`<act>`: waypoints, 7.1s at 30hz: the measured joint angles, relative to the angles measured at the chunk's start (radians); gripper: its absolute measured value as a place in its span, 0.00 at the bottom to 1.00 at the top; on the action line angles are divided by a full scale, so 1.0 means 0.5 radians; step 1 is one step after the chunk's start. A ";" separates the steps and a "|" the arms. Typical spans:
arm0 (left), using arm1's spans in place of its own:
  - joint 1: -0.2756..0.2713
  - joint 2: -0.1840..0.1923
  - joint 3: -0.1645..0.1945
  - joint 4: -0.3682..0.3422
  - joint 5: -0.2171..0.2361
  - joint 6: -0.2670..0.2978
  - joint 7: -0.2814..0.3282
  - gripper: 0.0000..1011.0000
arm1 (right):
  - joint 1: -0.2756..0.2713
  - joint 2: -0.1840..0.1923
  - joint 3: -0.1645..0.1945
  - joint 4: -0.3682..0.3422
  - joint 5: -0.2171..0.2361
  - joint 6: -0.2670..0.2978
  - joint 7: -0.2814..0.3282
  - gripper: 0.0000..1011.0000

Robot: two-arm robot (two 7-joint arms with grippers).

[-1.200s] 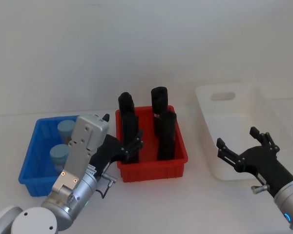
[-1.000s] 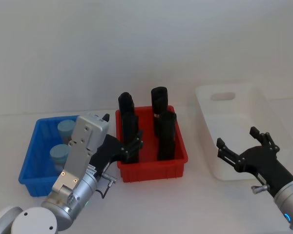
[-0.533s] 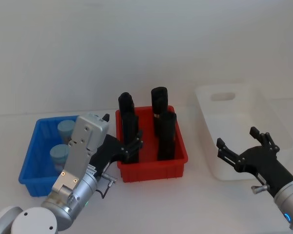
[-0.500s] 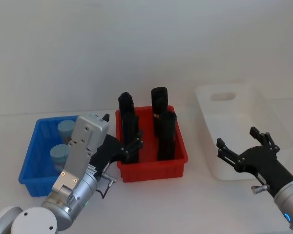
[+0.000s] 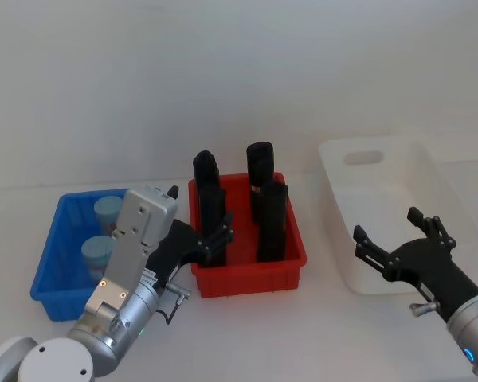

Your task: Pick the cotton swabs from the blue box and place them into the white box.

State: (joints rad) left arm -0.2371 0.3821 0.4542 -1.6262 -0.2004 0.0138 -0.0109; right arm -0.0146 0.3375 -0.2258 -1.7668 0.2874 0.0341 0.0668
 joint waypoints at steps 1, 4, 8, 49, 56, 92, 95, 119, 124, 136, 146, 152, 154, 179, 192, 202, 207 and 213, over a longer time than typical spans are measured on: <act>0.000 0.000 0.000 0.000 0.000 0.000 0.000 0.99 | 0.000 0.000 0.000 0.000 0.000 0.000 0.000 0.99; 0.000 0.000 0.000 0.000 0.000 0.000 0.000 0.99 | 0.000 0.000 0.000 0.000 0.000 0.000 0.000 0.99; 0.000 0.000 0.000 0.000 0.000 0.000 0.000 0.99 | 0.000 0.000 0.000 0.000 0.000 0.000 0.000 0.99; -0.029 0.019 -0.061 0.024 -0.128 0.125 -0.083 0.99 | 0.000 0.000 0.000 0.000 0.000 0.000 0.000 0.99; -0.063 0.019 -0.100 0.083 -0.202 0.191 -0.102 0.99 | 0.000 0.000 0.000 0.000 0.000 0.000 0.000 0.99; -0.175 0.033 -0.269 0.437 -0.382 0.406 0.006 0.99 | 0.000 0.000 0.000 0.000 0.000 0.000 0.000 0.99; -0.185 0.034 -0.280 0.468 -0.386 0.417 0.011 0.99 | 0.000 0.000 0.000 0.000 0.000 0.000 0.000 0.99; -0.327 -0.009 -0.330 0.798 -0.391 0.442 -0.093 0.99 | 0.000 0.000 0.000 0.000 0.000 0.000 0.000 0.99; -0.338 -0.015 -0.334 0.833 -0.400 0.440 -0.118 0.99 | 0.000 0.000 0.000 0.000 0.000 0.000 0.000 0.99; -0.351 -0.021 -0.347 0.892 -0.426 0.439 -0.150 0.99 | 0.000 0.000 0.000 0.000 0.000 0.000 0.000 0.99; -0.375 -0.032 -0.357 0.949 -0.430 0.434 -0.170 0.94 | 0.000 0.000 0.000 0.000 0.000 0.000 0.000 0.99; -0.393 -0.040 -0.361 0.988 -0.432 0.421 -0.193 0.79 | 0.000 0.000 0.000 0.000 0.000 0.000 0.000 0.99; -0.399 -0.042 -0.362 1.000 -0.433 0.415 -0.202 0.75 | 0.000 0.000 0.000 0.000 0.000 0.000 0.000 0.99; -0.370 0.007 -0.396 0.734 -0.379 0.474 -0.330 0.66 | 0.000 0.000 0.000 0.000 0.000 0.000 0.000 0.99; -0.345 0.066 -0.408 0.363 -0.332 0.639 -0.513 0.66 | 0.000 0.000 0.000 0.000 0.000 0.000 0.000 0.99; -0.334 0.072 -0.408 0.316 -0.325 0.666 -0.533 0.66 | 0.000 0.000 0.000 0.000 0.000 0.000 0.000 0.99; -0.335 0.069 -0.407 0.315 -0.325 0.672 -0.534 0.66 | 0.000 0.000 0.000 0.000 0.000 0.000 0.000 0.99; -0.342 0.069 -0.406 0.321 -0.325 0.675 -0.563 0.66 | 0.000 0.000 0.000 0.000 0.000 0.000 0.000 0.99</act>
State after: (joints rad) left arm -0.4082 0.4166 0.2512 -1.4656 -0.3628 0.3511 -0.2927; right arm -0.0146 0.3375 -0.2258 -1.7668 0.2874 0.0340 0.0668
